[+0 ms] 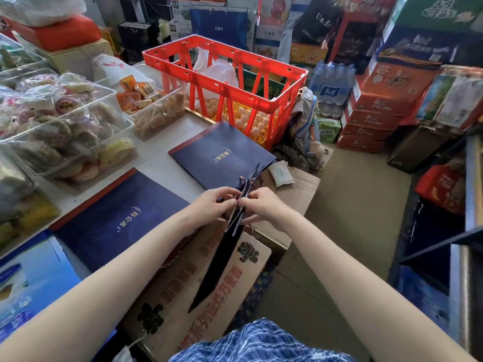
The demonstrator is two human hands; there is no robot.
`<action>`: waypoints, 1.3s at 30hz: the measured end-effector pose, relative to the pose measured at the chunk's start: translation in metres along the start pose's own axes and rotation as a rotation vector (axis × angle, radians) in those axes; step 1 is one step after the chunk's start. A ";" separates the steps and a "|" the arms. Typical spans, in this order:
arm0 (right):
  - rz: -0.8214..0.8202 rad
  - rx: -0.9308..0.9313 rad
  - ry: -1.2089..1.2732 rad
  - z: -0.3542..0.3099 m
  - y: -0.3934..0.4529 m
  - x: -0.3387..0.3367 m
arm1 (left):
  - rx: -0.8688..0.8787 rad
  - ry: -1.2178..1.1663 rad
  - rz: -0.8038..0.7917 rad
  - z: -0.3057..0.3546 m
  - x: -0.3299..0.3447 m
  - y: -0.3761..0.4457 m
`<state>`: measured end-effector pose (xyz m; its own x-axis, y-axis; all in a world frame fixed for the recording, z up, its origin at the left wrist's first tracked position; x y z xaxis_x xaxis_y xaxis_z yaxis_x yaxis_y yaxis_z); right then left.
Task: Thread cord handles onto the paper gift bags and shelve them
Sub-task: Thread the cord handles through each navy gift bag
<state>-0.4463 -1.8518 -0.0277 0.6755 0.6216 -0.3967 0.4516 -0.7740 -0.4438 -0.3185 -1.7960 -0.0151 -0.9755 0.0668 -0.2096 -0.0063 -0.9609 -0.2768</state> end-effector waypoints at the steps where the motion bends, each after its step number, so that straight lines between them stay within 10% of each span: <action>1: -0.049 0.000 0.095 0.001 0.000 0.005 | -0.061 -0.090 -0.013 -0.004 0.000 -0.001; 8: -0.179 -0.033 0.371 -0.002 0.008 0.031 | -0.048 0.166 0.015 -0.018 -0.041 -0.011; 24: 0.045 -0.118 -0.325 -0.004 0.065 0.074 | -0.043 0.385 0.514 -0.050 -0.086 -0.030; 30: 0.350 -0.163 0.073 -0.051 0.054 -0.003 | -0.071 0.376 0.594 -0.054 -0.102 -0.020; 39: 0.297 -0.569 0.275 -0.124 0.011 -0.048 | -0.067 0.453 0.585 -0.041 -0.107 -0.004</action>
<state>-0.4010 -1.9053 0.0860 0.9069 0.3785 -0.1851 0.4090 -0.8963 0.1714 -0.2048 -1.7877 -0.0302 -0.6294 -0.3327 -0.7023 0.5137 -0.8562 -0.0548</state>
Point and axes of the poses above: each hand's wrist, its own y-axis towards the middle knuckle, its own x-axis out of the palm, z = x × y, the point moved 2 cm from there along y, towards the middle knuckle, and after that the axes turned 13 degrees about -y, right-handed, at the moved point
